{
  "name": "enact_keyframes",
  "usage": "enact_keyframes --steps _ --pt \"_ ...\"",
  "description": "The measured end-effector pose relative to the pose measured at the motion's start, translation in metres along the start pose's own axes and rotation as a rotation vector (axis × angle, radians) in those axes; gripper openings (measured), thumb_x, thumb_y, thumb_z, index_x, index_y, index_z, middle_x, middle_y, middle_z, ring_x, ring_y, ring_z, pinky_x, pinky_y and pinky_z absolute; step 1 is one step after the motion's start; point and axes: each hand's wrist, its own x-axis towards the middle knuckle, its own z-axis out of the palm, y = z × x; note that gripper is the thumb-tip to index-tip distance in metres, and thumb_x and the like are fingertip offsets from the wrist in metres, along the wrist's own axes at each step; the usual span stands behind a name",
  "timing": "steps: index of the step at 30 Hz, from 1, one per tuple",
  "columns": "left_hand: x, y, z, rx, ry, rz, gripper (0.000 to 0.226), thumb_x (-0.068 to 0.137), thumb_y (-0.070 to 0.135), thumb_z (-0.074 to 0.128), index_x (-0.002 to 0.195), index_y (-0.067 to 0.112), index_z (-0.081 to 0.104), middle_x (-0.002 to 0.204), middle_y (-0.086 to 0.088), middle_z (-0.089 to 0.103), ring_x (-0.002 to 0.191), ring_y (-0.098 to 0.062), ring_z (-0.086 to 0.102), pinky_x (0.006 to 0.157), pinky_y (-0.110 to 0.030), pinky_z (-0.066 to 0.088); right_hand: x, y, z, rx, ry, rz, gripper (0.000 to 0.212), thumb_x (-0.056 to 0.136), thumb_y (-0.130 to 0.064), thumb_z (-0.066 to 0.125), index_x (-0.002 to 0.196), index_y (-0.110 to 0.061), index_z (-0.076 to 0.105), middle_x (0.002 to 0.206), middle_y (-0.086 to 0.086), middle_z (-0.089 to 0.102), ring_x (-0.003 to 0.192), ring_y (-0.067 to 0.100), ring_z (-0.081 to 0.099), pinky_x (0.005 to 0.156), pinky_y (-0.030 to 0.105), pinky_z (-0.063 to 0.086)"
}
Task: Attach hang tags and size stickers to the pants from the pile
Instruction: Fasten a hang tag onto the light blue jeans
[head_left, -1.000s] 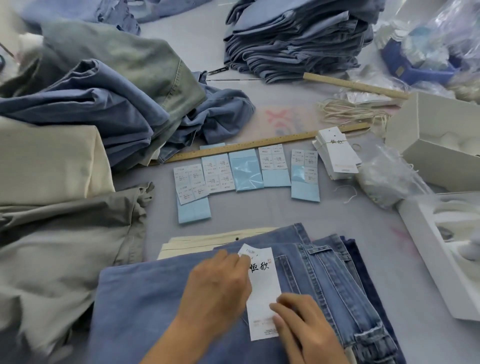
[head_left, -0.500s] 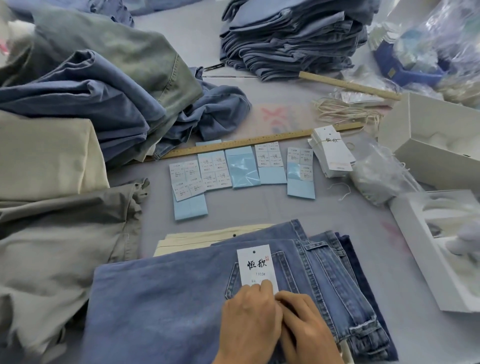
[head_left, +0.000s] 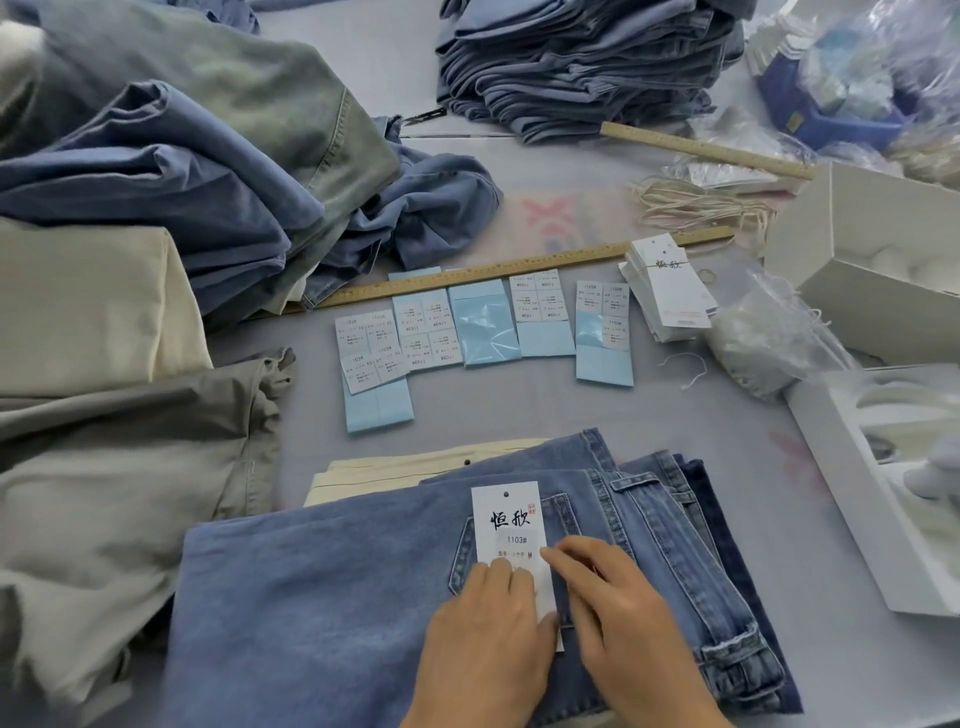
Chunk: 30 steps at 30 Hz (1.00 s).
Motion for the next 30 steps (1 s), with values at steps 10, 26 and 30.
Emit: enact_keyframes --steps 10,26,30 --pt "-0.021 -0.013 0.013 0.035 -0.043 0.157 0.047 0.072 0.049 0.047 0.087 0.026 0.084 0.096 0.001 0.079 0.076 -0.014 0.076 0.054 -0.024 0.055 0.013 0.005 0.001 -0.18 -0.252 -0.156 0.013 0.078 -0.008 0.079 0.091 -0.01 0.08 0.103 0.003 0.069 0.083 0.014 0.058 0.052 0.02 0.05" --pt "0.085 -0.027 0.008 -0.138 -0.083 -0.362 0.035 0.095 0.066 0.046 0.124 0.047 0.048 0.124 0.021 0.04 0.123 -0.009 0.038 0.099 -0.034 0.027 0.158 0.221 -0.052 0.139 0.081 0.664 0.022 0.098 -0.003 0.057 0.109 -0.007 0.076 0.105 0.013 0.075 0.099 0.032 0.069 0.092 0.043 0.054" --pt "0.095 -0.025 0.002 -0.433 -0.047 -0.373 0.025 0.086 0.033 0.079 0.084 0.04 0.056 0.092 0.022 0.057 0.092 -0.005 0.054 0.08 -0.031 0.04 0.198 0.265 -0.032 -0.13 -0.006 0.507 0.029 0.095 0.001 0.054 0.114 -0.002 0.075 0.122 0.019 0.068 0.109 0.039 0.063 0.09 0.04 0.049"
